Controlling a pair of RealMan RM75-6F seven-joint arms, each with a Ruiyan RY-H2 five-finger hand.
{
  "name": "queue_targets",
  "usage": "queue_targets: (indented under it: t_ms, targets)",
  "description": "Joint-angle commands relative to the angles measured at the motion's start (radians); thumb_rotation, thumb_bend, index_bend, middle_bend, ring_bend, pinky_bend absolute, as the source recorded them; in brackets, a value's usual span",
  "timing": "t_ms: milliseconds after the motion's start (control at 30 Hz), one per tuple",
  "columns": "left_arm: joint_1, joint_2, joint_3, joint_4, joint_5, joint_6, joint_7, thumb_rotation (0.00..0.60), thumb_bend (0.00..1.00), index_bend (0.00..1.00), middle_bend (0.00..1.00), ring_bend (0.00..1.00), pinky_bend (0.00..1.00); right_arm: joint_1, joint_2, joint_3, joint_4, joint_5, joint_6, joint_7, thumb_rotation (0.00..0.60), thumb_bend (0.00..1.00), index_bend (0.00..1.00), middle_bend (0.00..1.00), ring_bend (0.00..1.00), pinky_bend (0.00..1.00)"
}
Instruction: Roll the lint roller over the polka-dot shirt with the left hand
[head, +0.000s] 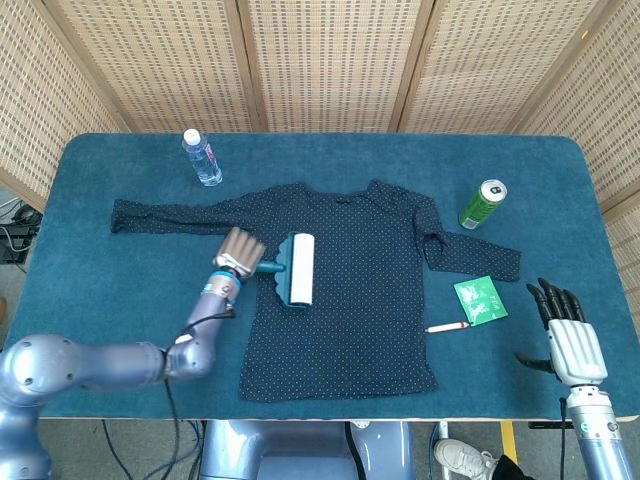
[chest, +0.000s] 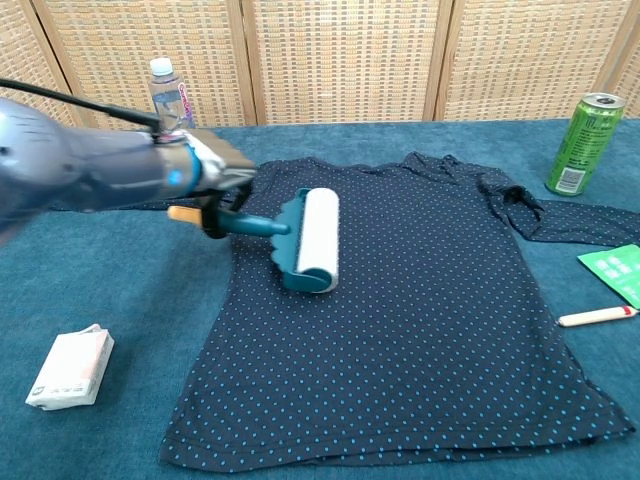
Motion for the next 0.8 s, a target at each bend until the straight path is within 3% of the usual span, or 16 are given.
queue_targets:
  t_ms: [33,167,400,600,800]
  targets:
    - [-0.068,-0.073,-0.045,0.036,-0.077,0.048,0.069,0.6,0.75,0.89,0.89,0.75,0.72,0.002,0.002,-0.002,0.003,-0.001,-0.007,0.011,0.6,0.01,0.0,0.0,0.0,0.0]
    - [-0.142,-0.156,-0.101,0.086,-0.148,0.07,0.141,0.6,0.76,0.89,0.89,0.75,0.72,0.004,0.005,-0.003,0.004,0.0,-0.013,0.027,0.6,0.01,0.0,0.0,0.0,0.0]
    - [-0.199,-0.244,-0.152,0.17,-0.234,0.092,0.228,0.6,0.76,0.89,0.89,0.75,0.72,0.004,0.01,-0.004,0.009,-0.001,-0.016,0.046,0.6,0.01,0.0,0.0,0.0,0.0]
    - [-0.174,-0.228,-0.15,0.16,-0.233,0.107,0.241,0.6,0.76,0.89,0.89,0.75,0.72,0.004,0.009,-0.007,0.008,-0.004,-0.014,0.041,0.6,0.01,0.0,0.0,0.0,0.0]
    - [-0.095,-0.14,-0.109,0.088,-0.204,0.124,0.216,0.6,0.76,0.89,0.89,0.75,0.72,0.003,0.004,-0.012,0.001,-0.011,-0.01,0.02,0.6,0.01,0.0,0.0,0.0,0.0]
